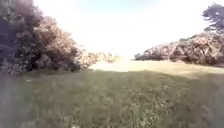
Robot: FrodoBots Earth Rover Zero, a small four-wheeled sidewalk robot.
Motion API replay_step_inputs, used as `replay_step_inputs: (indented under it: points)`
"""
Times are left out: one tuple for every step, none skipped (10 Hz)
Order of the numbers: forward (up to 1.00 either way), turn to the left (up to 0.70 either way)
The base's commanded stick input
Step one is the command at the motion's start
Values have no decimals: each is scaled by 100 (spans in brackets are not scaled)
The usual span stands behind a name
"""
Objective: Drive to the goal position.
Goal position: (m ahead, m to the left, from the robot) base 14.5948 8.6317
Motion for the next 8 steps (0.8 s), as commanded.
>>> replay_step_inputs:
  points:
    - [0,0]
    - [0,0]
    - [29,0]
    - [70,0]
    - [70,0]
    - [70,0]
    - [70,0]
    - [70,0]
